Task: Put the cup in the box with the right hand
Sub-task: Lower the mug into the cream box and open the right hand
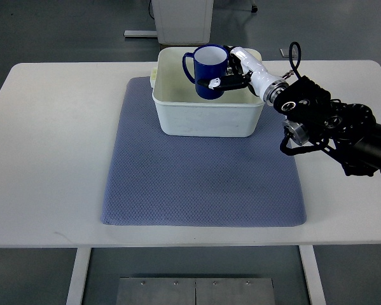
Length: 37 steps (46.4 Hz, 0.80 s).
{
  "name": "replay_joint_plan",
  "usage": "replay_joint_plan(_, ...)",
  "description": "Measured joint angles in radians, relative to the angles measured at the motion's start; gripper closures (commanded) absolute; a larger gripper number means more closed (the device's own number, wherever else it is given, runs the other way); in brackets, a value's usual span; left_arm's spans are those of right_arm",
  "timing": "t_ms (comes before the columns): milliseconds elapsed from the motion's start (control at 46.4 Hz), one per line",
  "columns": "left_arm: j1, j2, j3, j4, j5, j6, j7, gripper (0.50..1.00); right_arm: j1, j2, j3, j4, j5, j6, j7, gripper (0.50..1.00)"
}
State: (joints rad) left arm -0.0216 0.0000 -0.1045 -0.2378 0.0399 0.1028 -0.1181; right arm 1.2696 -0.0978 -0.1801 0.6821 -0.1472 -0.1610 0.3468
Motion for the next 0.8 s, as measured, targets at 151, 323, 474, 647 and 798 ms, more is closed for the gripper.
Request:
replay_joint_plan(151,0.0,0.0,0.0,0.0,0.0,0.0,0.0,0.5,-0.013,0.004,0.001,-0.009,-0.001,0.0,0.002,1.0)
replay_joint_plan(323,0.0,0.0,0.0,0.0,0.0,0.0,0.0,0.5,-0.015,0.004,0.001,-0.011,-0.002,0.0,0.004,1.0)
replay_joint_plan(474,0.0,0.0,0.0,0.0,0.0,0.0,0.0,0.5,-0.015,0.004,0.002,-0.01,-0.002,0.0,0.008,0.99)
replay_joint_plan(647,0.0,0.0,0.0,0.0,0.0,0.0,0.0,0.5,-0.015,0.003,0.002,-0.01,-0.002,0.0,0.01,0.842)
replay_joint_plan(798,0.0,0.0,0.0,0.0,0.0,0.0,0.0,0.5,-0.02,0.003,0.009,-0.01,-0.002,0.0,0.011,0.641)
